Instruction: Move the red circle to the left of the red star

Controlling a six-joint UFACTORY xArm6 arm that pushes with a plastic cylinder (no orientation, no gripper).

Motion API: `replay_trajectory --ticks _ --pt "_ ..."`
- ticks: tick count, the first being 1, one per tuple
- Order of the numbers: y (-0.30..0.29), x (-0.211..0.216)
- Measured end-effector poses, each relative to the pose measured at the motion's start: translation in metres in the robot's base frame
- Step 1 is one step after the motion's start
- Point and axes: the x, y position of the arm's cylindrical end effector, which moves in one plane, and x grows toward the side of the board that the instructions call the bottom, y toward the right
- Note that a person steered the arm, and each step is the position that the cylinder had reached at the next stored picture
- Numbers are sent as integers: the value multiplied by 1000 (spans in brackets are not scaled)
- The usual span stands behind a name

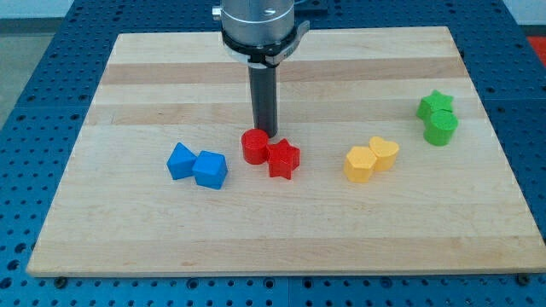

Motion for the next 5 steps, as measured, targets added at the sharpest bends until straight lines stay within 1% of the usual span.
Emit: replay_trajectory --ticks 2,3,4,5 --pt "-6 29" --pt "-7 37" --pt "-7 36" --pt "-10 25"
